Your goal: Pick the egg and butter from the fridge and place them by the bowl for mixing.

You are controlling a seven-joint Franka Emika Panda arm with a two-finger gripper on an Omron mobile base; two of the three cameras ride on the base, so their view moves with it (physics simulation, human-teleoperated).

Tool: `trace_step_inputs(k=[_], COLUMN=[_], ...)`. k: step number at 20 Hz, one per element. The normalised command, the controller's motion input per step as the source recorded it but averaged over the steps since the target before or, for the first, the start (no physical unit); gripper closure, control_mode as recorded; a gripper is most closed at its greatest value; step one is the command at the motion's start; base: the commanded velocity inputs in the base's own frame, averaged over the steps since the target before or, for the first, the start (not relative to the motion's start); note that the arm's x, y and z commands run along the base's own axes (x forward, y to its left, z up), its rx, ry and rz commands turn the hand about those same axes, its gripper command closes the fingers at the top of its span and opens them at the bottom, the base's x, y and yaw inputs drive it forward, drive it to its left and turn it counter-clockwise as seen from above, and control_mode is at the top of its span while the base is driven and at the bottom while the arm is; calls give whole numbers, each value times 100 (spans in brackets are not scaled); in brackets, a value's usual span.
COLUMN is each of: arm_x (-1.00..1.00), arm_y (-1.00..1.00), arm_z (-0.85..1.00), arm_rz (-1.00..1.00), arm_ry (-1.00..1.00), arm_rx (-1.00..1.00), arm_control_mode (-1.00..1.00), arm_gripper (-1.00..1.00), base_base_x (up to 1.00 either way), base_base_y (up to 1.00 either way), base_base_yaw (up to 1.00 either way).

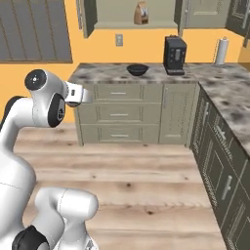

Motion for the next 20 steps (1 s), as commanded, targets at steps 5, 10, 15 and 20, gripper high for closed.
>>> trace_step_inputs(k=[5,10,15,20], arm_x=[0,0,0,0], arm_y=[0,0,0,0], arm_z=[0,0,0,0], arm_rz=[0,0,0,0], arm_ry=[0,0,0,0], arm_rx=[0,0,0,0], arm_control_mode=[100,100,100,100], arm_gripper=[100,100,100,100], base_base_x=[90,89,87,86], base_base_y=[-21,-20,-19,-23], base_base_yaw=[7,7,8,4])
